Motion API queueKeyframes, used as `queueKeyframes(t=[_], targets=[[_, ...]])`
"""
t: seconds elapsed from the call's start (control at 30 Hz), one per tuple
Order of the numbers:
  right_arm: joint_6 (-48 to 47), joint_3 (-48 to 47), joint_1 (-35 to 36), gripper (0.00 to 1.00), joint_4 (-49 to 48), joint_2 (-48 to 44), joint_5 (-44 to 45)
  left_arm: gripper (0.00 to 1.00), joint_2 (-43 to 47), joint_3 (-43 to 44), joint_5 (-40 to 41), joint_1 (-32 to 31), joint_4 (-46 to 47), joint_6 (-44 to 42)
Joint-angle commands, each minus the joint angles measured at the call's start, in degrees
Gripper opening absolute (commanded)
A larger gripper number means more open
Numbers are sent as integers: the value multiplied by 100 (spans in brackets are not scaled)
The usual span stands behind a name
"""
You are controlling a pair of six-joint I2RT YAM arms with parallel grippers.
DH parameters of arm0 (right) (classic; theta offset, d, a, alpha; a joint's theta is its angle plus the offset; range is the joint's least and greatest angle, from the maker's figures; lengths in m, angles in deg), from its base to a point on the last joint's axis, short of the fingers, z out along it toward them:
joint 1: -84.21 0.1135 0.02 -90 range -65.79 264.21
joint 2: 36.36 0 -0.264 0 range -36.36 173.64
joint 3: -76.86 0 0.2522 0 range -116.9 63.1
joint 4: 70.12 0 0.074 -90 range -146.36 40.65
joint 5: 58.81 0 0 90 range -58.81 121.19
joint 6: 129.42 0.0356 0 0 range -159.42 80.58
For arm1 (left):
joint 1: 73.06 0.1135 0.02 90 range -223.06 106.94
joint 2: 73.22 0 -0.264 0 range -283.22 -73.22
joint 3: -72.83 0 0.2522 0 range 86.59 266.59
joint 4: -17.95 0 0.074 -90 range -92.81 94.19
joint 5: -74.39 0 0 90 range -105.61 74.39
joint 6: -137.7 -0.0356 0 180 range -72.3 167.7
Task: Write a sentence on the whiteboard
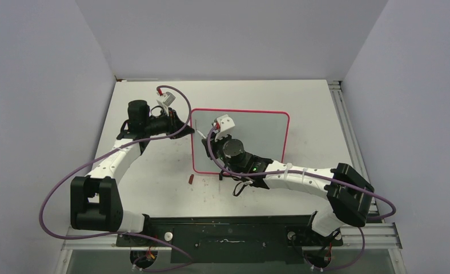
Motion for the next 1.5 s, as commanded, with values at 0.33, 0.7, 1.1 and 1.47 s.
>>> queueKeyframes(t=[0.33, 0.7, 1.1, 1.47], targets=[[-318, 86, 177, 5, -450, -507, 259, 0, 105, 173, -122, -83, -209, -7], [-422, -108, 183, 5, -592, -212, 294, 0, 108, 174, -130, -83, -210, -7], [-517, -188, 175, 5, -723, -41, 328, 0, 100, 174, -145, -83, -210, -7], [-560, -251, 174, 5, -759, 99, 457, 0, 100, 167, -160, -83, -201, -7]])
